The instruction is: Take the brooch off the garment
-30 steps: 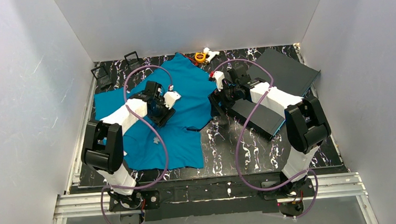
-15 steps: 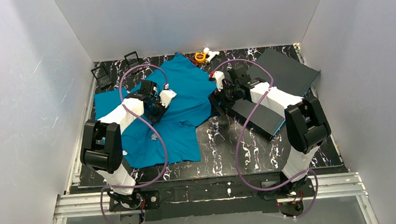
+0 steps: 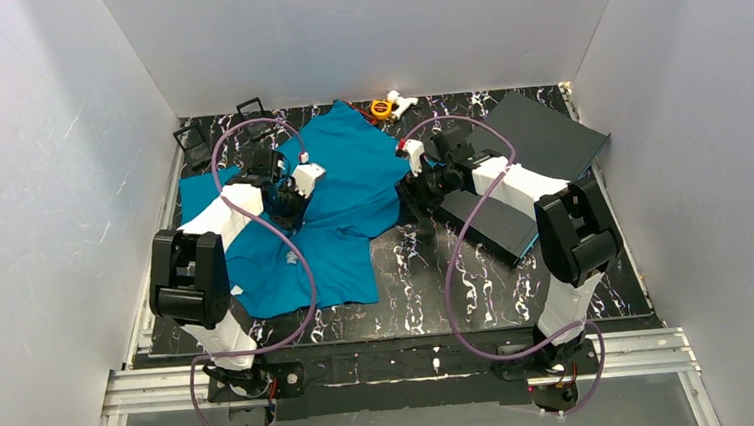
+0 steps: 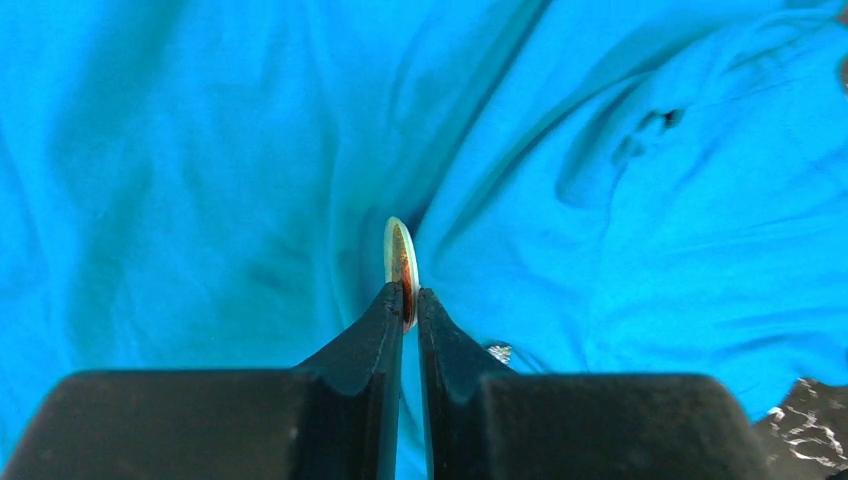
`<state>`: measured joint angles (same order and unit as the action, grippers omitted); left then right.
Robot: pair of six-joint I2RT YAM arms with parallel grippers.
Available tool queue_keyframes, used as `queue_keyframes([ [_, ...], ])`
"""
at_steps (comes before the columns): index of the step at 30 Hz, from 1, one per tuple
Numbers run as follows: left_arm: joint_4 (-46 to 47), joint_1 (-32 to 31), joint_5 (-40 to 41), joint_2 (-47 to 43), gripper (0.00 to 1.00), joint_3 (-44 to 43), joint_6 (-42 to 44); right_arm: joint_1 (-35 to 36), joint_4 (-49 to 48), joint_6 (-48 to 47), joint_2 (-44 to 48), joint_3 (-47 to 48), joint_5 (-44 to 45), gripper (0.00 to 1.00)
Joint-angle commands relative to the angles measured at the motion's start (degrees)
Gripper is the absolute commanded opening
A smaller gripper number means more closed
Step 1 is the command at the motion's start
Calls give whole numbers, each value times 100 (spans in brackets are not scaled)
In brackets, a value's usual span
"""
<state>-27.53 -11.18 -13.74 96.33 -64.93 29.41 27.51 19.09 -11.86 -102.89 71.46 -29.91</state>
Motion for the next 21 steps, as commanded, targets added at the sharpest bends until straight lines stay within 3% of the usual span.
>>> queue_keyframes([
  [1,-156,19,-915,-447,0,153,-174,54,-616,475,-209,265,-601,91],
  [10,121,27,-2049,-923,0,592,-658,520,-2508,1893,-556,-41,-957,71],
  [21,494,187,-2593,-1164,0,935,-855,1118,-3021,2364,-1559,158,-1025,67],
])
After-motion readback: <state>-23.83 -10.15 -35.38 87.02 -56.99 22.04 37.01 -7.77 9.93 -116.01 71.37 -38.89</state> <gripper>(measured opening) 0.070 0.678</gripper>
